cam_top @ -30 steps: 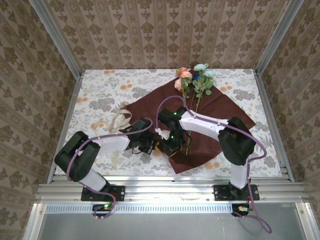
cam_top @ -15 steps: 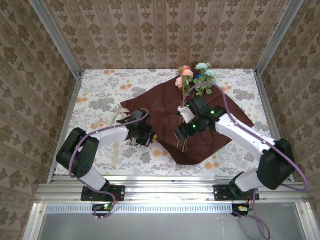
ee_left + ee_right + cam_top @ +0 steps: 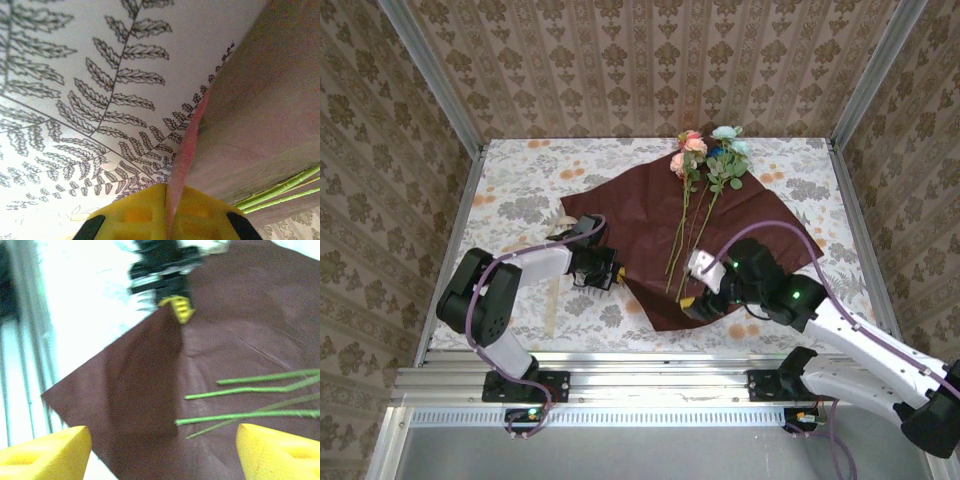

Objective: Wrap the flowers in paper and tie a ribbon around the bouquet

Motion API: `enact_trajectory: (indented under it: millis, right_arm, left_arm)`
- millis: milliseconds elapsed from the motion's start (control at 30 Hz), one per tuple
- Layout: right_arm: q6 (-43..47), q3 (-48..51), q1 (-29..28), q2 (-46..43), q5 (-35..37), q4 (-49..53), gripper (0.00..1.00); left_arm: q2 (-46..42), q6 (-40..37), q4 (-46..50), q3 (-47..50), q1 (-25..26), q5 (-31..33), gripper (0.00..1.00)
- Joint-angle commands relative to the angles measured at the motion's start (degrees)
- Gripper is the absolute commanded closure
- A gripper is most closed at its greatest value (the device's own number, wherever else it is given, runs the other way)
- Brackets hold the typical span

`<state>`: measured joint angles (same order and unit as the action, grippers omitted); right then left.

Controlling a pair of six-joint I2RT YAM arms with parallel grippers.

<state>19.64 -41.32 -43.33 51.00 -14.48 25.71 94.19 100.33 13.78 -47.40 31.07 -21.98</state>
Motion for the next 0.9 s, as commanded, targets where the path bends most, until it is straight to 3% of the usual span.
enact_trajectory:
  millis: [0,200,433,500,533,633,667,867]
  right_arm:
    - [11.3,2.1,-5.7,1.8,4.1,4.8,0.21]
    - [14.0,5.9,-13.2,4.7,10.9,1.4,0.15]
    - [8.0,5.1,-16.4,16.3,19.4,-8.2,0.21]
    - [5.9,4.2,-16.4,19.8,22.8,-10.4,0.34]
    - [5.1,3.7,-16.4,21.5,25.0,-11.1,0.45]
    - [5.7,2.1,-16.4,23.8,27.8,-9.4,0.95]
    - [6.4,1.9,-16.4,23.0,27.7,-8.3,1.00]
    - [8.6,1.1,-15.7,11.5,17.2,1.8,1.00]
  left_arm:
    - [0.6,-1.3,1.6,-1.7,-0.6,-1.2,1.00]
    - [0.3,-1.5,1.2,-1.2,-0.7,-1.4,1.00]
    - [-0.2,-1.2,0.6,-0.5,-0.7,-1.5,1.00]
    - [-0.5,-1.3,0.5,-0.1,-0.7,-1.5,1.00]
    - [-0.7,-1.3,0.6,0.1,-0.7,-1.7,1.00]
    - [-1.4,-2.0,1.6,0.6,-0.7,-1.9,1.00]
    - [-1.9,-2.5,2.5,0.7,-0.5,-2.0,1.00]
    - [-6.2,-2.6,6.6,4.0,3.1,-2.1,1.00]
